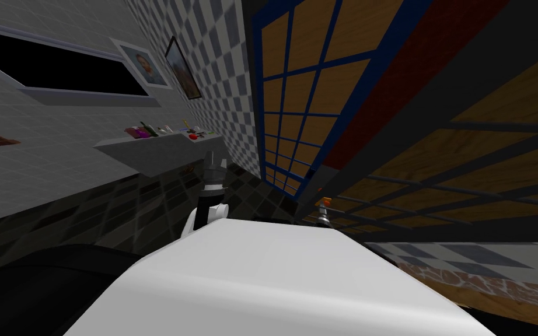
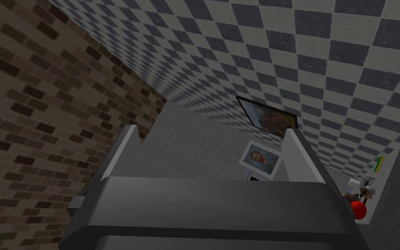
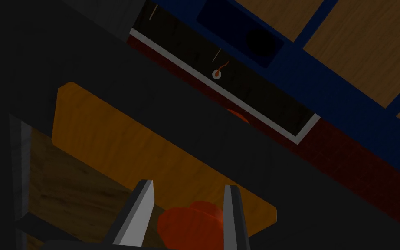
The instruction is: Pull the door open
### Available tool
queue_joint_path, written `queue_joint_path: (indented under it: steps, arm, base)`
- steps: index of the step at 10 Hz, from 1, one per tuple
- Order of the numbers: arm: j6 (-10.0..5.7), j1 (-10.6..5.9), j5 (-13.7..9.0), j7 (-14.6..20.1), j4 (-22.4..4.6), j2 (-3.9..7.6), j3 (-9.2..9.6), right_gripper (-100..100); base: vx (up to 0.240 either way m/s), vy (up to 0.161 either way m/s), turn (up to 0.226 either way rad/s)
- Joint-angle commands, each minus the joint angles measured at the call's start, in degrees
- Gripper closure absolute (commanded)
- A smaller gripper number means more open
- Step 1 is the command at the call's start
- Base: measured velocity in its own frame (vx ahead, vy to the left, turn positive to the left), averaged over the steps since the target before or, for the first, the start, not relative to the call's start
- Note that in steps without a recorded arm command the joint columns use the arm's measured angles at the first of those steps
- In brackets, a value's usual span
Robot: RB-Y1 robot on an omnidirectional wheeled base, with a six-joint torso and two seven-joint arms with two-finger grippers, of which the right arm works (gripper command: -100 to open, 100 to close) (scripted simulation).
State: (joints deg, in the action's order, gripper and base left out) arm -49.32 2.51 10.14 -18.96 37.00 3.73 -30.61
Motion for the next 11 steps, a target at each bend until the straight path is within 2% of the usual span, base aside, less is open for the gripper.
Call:
queue_joint_path:
  steps: [1,11]
  arm:
    - [0.88,1.34,-0.65,2.57,1.24,0.77,-0.61,100]
    - [1.04,0.30,-2.98,16.07,0.97,1.27,0.03,100]
  base:
    - [-0.035,-0.002,0.071]
    - [-0.064,-0.022,0.083]
